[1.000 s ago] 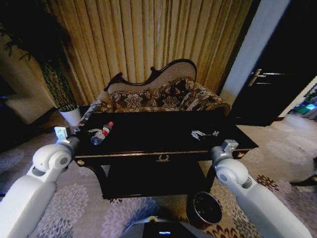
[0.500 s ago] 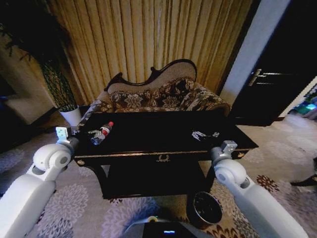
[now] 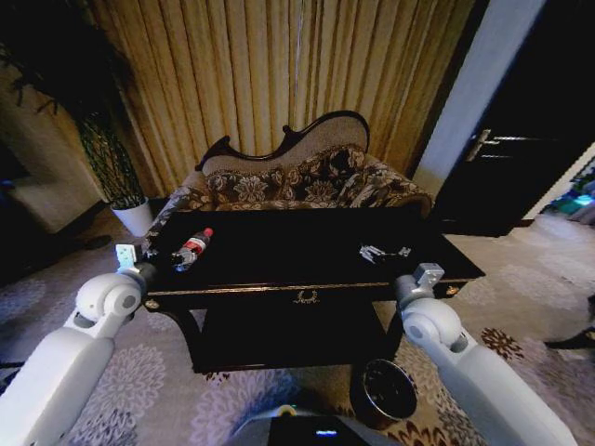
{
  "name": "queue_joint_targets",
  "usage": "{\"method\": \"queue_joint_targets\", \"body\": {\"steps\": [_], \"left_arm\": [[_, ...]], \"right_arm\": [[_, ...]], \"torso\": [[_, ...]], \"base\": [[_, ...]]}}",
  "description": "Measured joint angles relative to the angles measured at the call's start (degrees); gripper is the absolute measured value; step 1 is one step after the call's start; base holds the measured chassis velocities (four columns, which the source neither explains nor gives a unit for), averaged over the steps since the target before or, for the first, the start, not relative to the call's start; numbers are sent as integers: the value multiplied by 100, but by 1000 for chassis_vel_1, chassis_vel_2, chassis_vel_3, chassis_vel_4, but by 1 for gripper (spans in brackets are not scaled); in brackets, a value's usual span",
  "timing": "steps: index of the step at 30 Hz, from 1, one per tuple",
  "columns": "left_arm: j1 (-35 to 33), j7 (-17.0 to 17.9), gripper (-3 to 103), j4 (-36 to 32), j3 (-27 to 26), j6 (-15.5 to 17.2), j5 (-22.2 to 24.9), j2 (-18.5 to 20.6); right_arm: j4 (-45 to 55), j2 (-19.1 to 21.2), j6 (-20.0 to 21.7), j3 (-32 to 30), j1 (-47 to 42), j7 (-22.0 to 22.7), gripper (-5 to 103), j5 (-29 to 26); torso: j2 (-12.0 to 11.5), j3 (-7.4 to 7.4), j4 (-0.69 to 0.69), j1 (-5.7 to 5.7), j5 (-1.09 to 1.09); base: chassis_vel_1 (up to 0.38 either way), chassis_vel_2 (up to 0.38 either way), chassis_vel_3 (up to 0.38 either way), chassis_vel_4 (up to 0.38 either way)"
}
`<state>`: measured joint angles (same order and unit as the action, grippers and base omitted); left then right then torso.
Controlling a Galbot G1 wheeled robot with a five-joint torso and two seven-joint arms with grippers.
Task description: Move to the front of the table and place the trash on the table into the trash bin.
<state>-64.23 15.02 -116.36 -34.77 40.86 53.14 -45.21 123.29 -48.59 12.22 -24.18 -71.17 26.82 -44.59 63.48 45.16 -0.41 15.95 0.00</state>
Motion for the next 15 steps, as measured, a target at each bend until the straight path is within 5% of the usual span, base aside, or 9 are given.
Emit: {"method": "queue_joint_targets", "body": {"steps": [15], "left_arm": [[-53, 9, 100, 119, -10, -5, -24, -46]], "right_arm": [[4, -7, -12, -20, -14, 4, 100, 29]], "torso": [[0, 0, 0, 0, 0]], "base": [[0, 0, 0, 0]]}}
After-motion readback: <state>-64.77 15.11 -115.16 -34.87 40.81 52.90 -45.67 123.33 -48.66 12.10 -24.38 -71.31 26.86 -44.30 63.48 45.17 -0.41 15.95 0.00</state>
